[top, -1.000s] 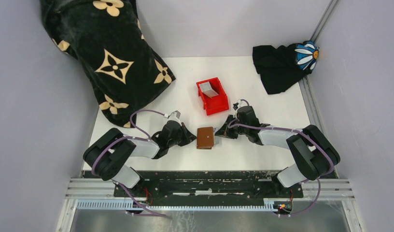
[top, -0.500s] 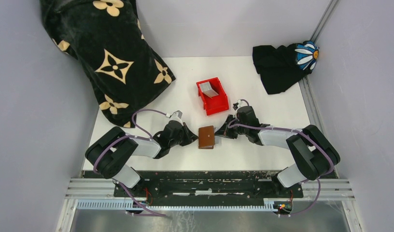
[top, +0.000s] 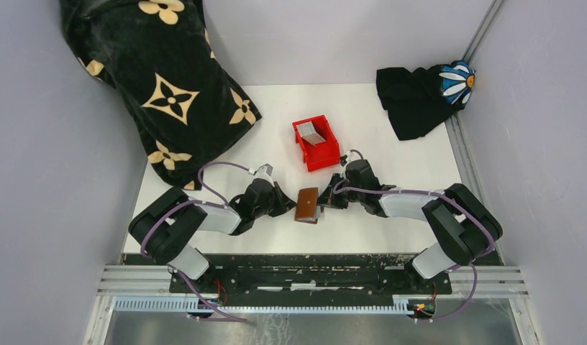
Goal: Put the credit cards into the card holder
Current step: Open the card holder at the center of the board.
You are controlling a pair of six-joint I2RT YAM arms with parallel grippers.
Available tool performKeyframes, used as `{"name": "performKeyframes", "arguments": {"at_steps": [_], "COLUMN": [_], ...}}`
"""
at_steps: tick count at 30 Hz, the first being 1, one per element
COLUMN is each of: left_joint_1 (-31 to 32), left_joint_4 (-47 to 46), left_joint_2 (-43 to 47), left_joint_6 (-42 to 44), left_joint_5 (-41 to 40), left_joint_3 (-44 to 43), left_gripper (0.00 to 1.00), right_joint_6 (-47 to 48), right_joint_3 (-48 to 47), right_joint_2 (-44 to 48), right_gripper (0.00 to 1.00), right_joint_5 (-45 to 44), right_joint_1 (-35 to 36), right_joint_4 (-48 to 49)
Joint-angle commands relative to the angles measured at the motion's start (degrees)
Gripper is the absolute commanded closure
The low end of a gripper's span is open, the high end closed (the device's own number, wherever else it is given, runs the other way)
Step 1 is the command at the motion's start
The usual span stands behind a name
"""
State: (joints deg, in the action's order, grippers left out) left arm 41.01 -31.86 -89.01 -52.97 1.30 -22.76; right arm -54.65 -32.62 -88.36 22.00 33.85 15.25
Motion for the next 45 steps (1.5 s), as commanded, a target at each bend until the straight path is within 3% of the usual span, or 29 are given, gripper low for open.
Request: {"name": "performKeyframes", "arguments": {"at_steps": [1,25,30,37,45], "left_joint_1": [1.3,2.4,2.4,2.4,2.4], "left_joint_4": [0.7,-7.0,-7.2,4.2,18.5], "left_joint_2": [-2.2,-7.4,-8.1,-2.6,9.4], "left_joint_6": [1.6,-0.5,-0.4,3.4,6.9], "left_joint_5": [1.1,5.7,6.1,1.0,-9.0], "left_joint_3": [-1.0,0.1,0.2,-1.2,-2.1], "left_gripper": [0.96,0.97,0.96,0.92,0.87], "right_joint_6": [0.1,2.2,5.6,10.5,11.2], "right_joint_3": [-3.6,-6.5,-8.4,-12.2,-13.4], "right_joint_2": [1.8,-2.1,-2.5,-2.0,-4.0], "right_gripper": [0.99,0.99,0.99,0.99,0.99], "right_joint_5": [-0.4,-2.6,-5.4,-10.4,-12.1], "right_joint_1": [1.7,3.9,4.7,7.2,8.6], "right_joint_4": [0.8,-1.2,-6.2,-15.4,-17.1]}}
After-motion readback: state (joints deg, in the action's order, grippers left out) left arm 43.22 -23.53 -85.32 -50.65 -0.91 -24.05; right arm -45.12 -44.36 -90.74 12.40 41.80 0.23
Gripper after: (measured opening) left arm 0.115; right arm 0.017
